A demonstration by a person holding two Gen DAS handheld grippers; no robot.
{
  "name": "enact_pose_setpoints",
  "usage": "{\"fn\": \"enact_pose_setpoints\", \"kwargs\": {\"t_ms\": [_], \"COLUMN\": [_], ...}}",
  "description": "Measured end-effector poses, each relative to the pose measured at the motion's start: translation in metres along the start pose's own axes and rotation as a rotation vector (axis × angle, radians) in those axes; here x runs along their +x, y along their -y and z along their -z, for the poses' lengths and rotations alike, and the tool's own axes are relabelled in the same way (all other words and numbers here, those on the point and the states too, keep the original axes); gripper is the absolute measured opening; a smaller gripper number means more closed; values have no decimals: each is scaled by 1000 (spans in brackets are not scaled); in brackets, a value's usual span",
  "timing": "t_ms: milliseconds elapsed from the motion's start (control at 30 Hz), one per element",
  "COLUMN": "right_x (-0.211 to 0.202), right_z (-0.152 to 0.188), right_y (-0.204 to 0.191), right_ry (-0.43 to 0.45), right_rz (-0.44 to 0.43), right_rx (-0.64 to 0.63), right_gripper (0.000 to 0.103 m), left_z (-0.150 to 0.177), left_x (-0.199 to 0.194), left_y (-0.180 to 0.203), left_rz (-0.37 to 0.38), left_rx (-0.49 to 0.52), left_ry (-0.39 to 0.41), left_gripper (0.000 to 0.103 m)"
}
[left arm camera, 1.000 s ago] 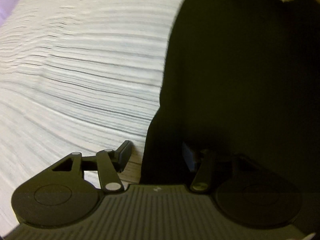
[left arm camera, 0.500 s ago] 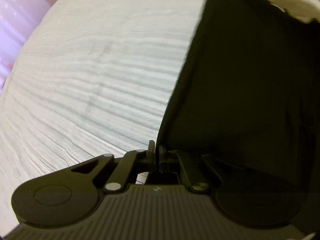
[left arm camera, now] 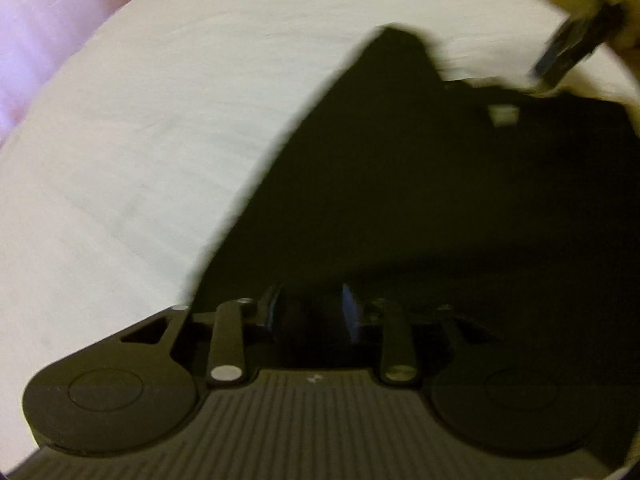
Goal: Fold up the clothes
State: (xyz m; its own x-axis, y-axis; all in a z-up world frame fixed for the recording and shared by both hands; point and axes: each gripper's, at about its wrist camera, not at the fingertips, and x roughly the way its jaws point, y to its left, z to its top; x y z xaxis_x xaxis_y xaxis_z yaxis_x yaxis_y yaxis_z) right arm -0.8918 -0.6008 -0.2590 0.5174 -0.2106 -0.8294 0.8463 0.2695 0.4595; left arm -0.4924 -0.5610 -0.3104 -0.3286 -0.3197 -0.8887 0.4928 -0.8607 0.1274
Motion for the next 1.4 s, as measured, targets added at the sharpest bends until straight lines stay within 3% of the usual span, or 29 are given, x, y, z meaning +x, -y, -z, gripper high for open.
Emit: {"fn": "enact_pose_setpoints", "kwargs": {"t_ms": [133, 233, 267, 467, 600, 733, 867, 1067, 1133, 1200, 1267, 1400], "right_x": [7, 8, 6, -46, -74, -64, -18, 36, 30, 27, 27, 49], "right_z": [32, 33, 32, 11, -7, -33, -50, -44, -43, -44, -50, -69], "right_y": [3, 9, 10, -34, -68, -75, -50, 4, 7, 9, 8, 3], "right_ry": [-39, -29, -23, 86, 180, 251, 206, -6, 14, 38, 64, 32], "right_rz": [15, 40, 47, 5, -73, -127, -89, 16, -4, -13, -15, -82], "right_rx": [55, 103, 116, -51, -138, -191, -180, -108, -138, -168, -209, -275], "right_gripper": [67, 25, 15, 1, 1, 1, 1, 3, 7, 24, 67, 67], "left_z": [-7, -6, -6, -5, -4, -3, -6, -12, -9, -7, -3, 3], "left_x": [16, 20, 13, -22, -29, -31, -23, 1, 13, 26, 31, 24], "left_y": [59, 78, 82, 75, 66, 65, 74, 92, 93, 95, 94, 92], "left_rz": [121, 130, 128, 139, 125, 95, 108, 114, 108, 104, 101, 100], "left_rx": [54, 82, 73, 54, 10, -33, -28, 17, 7, -2, -11, -23], "left_ry": [1, -21, -16, 78, 99, 103, 85, 27, 3, -15, -19, -16], "left_gripper": [32, 31, 30, 30, 31, 31, 34, 35, 35, 35, 35, 36]}}
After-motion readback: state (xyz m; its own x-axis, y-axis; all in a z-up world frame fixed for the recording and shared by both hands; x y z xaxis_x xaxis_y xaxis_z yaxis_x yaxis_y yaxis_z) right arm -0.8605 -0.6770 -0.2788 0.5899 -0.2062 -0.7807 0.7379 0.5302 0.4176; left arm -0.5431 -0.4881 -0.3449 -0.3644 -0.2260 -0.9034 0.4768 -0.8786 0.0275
